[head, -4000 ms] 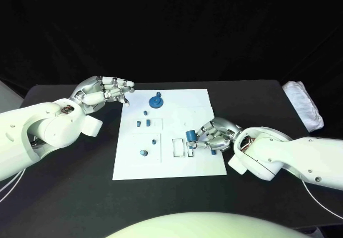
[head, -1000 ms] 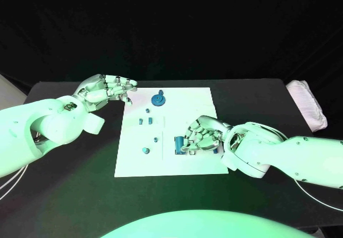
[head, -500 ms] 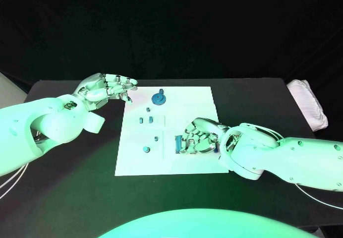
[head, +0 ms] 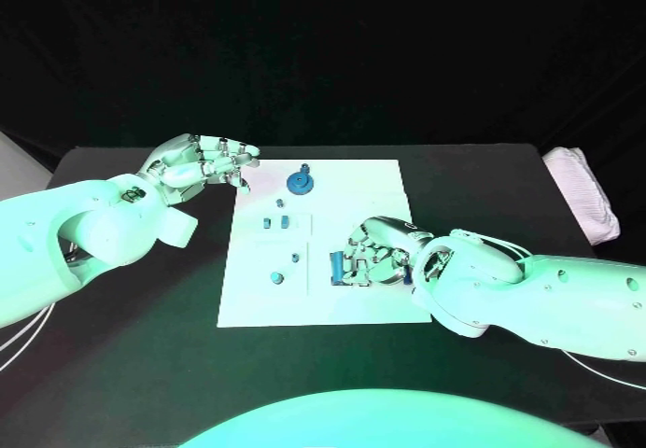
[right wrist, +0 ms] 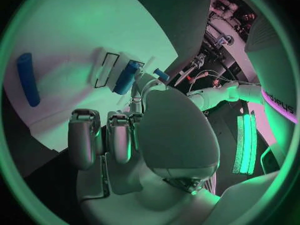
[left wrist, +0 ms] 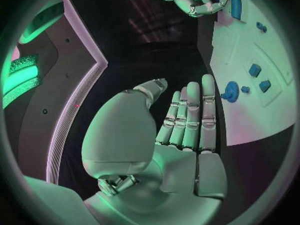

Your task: Assemble the parts on the task board

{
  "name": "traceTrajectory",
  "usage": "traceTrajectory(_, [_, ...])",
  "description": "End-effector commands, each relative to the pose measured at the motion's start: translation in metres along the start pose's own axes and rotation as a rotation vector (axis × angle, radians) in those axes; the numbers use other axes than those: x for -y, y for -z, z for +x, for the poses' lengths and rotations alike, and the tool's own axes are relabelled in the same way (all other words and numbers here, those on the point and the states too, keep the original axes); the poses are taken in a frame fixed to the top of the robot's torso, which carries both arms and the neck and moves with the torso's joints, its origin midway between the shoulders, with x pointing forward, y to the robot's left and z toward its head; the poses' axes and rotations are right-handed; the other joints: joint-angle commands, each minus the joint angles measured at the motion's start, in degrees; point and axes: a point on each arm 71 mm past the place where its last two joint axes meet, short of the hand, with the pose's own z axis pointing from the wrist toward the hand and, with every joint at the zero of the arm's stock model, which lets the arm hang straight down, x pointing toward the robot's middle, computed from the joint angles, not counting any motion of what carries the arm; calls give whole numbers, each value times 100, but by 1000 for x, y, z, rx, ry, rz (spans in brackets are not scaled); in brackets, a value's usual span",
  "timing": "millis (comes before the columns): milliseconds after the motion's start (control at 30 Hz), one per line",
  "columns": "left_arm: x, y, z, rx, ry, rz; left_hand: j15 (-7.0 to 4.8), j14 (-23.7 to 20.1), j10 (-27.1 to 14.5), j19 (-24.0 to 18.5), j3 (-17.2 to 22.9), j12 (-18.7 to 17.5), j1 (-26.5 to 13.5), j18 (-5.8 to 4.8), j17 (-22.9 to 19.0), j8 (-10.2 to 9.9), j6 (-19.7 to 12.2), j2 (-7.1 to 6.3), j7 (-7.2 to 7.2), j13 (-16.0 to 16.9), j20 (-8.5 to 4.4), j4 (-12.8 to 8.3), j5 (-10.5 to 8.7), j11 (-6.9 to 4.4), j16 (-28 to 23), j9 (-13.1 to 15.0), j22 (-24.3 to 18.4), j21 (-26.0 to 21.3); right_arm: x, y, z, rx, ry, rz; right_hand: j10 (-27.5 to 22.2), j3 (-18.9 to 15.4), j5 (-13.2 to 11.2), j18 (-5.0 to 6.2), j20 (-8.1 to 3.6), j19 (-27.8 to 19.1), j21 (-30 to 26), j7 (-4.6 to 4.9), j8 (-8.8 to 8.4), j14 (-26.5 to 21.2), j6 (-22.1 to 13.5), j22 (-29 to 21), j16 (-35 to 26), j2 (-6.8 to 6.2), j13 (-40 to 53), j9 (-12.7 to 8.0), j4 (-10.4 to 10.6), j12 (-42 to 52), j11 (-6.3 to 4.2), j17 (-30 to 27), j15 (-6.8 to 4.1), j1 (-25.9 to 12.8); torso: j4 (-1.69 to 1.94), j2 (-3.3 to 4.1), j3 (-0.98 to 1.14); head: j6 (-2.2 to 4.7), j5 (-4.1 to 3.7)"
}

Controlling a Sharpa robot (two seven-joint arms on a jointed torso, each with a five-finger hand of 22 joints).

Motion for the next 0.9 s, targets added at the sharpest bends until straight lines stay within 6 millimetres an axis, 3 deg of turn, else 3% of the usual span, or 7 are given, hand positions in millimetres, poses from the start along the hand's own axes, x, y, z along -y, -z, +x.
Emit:
traceTrajectory(33, [1, 0, 2, -21, 11, 6, 27, -13, -44, 37, 2, 21, -12, 80, 3, -14, -28, 22, 29, -7, -8, 42, 5, 0, -17, -6, -5, -28, 0, 0, -4, 48, 32, -8, 566, 43, -11, -45, -31, 470, 37, 9, 23, 569, 47, 1219, 12, -17, 1464, -4, 11, 22, -43, 1381, -23, 10, -8, -5, 3, -2, 14])
traceTrajectory(300, [1, 0, 3, -22, 11, 6, 27, -13, -44, 37, 2, 21, -12, 80, 3, -14, -28, 22, 29, -7, -8, 42, 5, 0, -17, -6, -5, -28, 4, 5, -7, 60, -69, -26, 511, 89, 11, -15, -24, 436, -106, 37, 37, 543, -17, 1156, -50, -194, 1394, 22, 186, -134, -23, 1264, -9, -252, -2, -8, -3, 3, -13])
traceTrajectory(400, [1, 0, 3, -22, 11, 6, 27, -13, -44, 37, 2, 21, -12, 80, 3, -14, -28, 22, 29, -7, -8, 42, 5, 0, -17, -6, -5, -28, 10, 12, -12, 84, -167, -35, 448, 22, 44, 18, 26, 390, -285, 178, -129, 533, -342, 1076, -76, -240, 1327, -17, 309, -290, 86, 1220, 71, -401, -7, -7, -6, 19, -20])
traceTrajectory(467, [1, 0, 2, -21, 11, 6, 27, -13, -44, 37, 2, 21, -12, 80, 3, -14, -28, 22, 29, -7, -8, 42, 5, 0, -17, -6, -5, -28, 16, 17, -16, 97, -214, -35, 418, -99, 86, 33, 113, 365, -380, 353, -392, 527, -668, 1036, -92, -249, 1301, -100, 375, -353, 234, 1193, 191, -485, -14, -11, -2, 20, 7])
traceTrajectory(567, [1, 0, 2, -19, 10, 7, 27, -13, -44, 37, 2, 21, -12, 80, 3, -14, -28, 22, 29, -7, -8, 42, 5, 0, -17, -6, -5, -28, 27, 28, -24, 114, -262, -19, 346, -246, 93, 80, 207, 299, -635, 479, -632, 494, -854, 921, -167, -241, 1232, -165, 401, -513, 348, 1064, 293, -529, -29, -14, 4, 37, 20])
traceTrajectory(833, [1, 0, 1, -14, 9, 11, 27, -15, -47, 44, -4, 27, -9, 80, 3, -10, -27, 23, 28, -7, -7, 57, 5, 0, -16, -6, -14, -41, 67, 57, -41, 121, -195, 85, 322, -547, 177, 93, 277, 293, -675, 522, -843, 490, -841, 908, -179, -191, 1207, -250, 448, -566, 392, 1052, 338, -709, -40, -26, 3, 84, -84])
traceTrajectory(900, [1, 0, 2, -15, 9, 12, 27, -15, -47, 44, -4, 27, -9, 80, 3, -10, -27, 23, 28, -7, -7, 57, 5, 0, -16, -6, -14, -41, 76, 63, -44, 116, -160, 111, 318, -745, 337, 94, 285, 298, -676, 515, -923, 492, -783, 911, -177, -127, 1200, -306, 449, -579, 388, 1058, 335, -811, -48, -32, 7, 88, -109])
